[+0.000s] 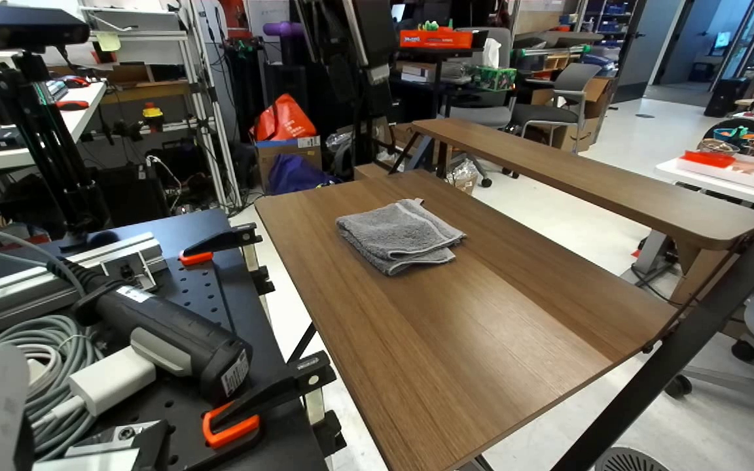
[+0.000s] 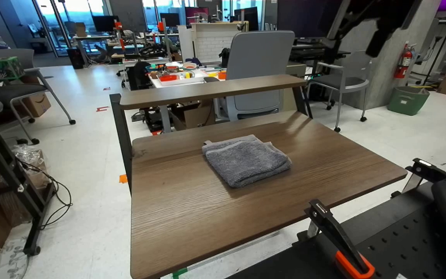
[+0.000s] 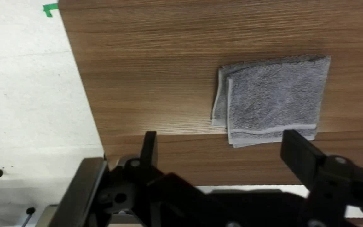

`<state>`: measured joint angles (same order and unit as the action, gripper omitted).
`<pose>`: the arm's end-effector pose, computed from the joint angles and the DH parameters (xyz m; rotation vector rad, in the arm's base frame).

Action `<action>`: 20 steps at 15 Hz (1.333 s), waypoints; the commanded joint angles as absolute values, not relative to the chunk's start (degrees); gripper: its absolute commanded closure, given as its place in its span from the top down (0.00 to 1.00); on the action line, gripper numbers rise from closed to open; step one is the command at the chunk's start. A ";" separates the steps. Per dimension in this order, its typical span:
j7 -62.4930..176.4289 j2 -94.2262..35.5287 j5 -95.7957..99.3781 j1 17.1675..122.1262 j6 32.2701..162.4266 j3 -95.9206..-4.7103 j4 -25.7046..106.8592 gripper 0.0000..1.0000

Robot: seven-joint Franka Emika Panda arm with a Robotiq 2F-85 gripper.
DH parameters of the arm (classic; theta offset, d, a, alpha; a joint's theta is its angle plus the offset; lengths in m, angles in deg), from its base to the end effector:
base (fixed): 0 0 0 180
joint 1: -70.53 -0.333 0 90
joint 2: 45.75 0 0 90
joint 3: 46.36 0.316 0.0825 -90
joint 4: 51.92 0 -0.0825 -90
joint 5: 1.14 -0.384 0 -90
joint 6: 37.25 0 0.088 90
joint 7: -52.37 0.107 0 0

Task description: Slide the grey towel on the table to the right.

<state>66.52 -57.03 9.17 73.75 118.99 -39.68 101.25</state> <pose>0.4312 0.0316 0.3249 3.0390 -0.0459 0.3993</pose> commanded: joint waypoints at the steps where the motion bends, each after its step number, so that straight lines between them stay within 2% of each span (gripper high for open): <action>1: 66.51 -42.38 5.16 70.00 122.06 -39.04 91.94 1.00; 11: 65.31 -8.49 4.35 60.38 112.82 -42.07 62.44 1.00; 20: 64.87 2.41 4.55 59.58 106.24 -45.19 49.72 1.00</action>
